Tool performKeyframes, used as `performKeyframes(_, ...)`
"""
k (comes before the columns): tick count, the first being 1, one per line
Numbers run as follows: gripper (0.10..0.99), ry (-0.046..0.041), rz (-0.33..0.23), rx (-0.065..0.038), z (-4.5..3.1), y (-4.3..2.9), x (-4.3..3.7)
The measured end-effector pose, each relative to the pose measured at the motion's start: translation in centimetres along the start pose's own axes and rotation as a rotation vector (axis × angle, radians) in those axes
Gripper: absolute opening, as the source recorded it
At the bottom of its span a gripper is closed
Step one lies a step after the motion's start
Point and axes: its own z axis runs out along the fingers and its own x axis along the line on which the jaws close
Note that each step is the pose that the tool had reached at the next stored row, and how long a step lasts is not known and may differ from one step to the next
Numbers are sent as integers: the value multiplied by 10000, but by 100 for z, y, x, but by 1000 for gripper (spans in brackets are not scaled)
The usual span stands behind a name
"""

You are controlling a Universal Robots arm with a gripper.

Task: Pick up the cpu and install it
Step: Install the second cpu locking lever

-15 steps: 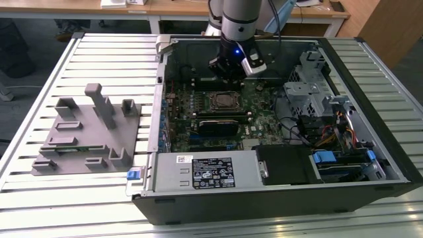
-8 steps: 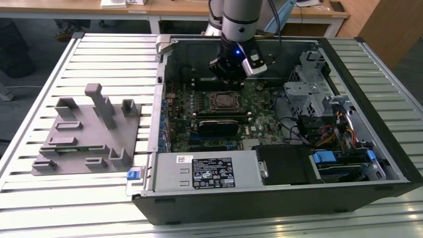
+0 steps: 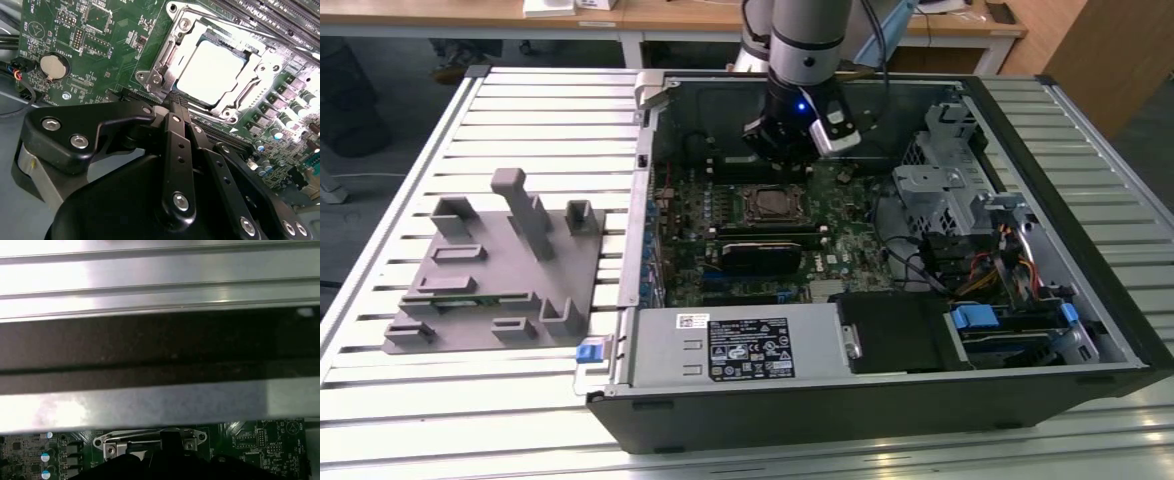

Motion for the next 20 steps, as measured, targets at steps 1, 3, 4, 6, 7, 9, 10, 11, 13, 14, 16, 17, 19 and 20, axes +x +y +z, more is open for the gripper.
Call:
performKeyframes(1,106,0,1,0,0,-8,-1)
performKeyframes(3,106,0,0,0,-1,-24,-4)
performKeyframes(4,106,0,0,0,-1,-32,-5)
performKeyframes(6,106,0,0,0,-2,-50,-8)
performKeyframes(7,106,0,0,0,-3,-57,-10)
performKeyframes(9,106,1,0,1,-3,-73,-13)
performKeyframes(10,106,1,0,0,-3,-81,-14)
performKeyframes(11,106,1,-1,0,-3,-87,-15)
performKeyframes(13,106,0,0,-9,-4,-98,-16)
performKeyframes(14,106,2,1,-11,-10,-98,-15)
performKeyframes(16,106,2,1,-19,-41,-96,-16)
performKeyframes(17,106,2,1,-19,-65,-95,-16)
performKeyframes(19,106,3,0,-18,-115,-92,-16)
performKeyframes(20,106,2,0,-19,-143,-91,-17)
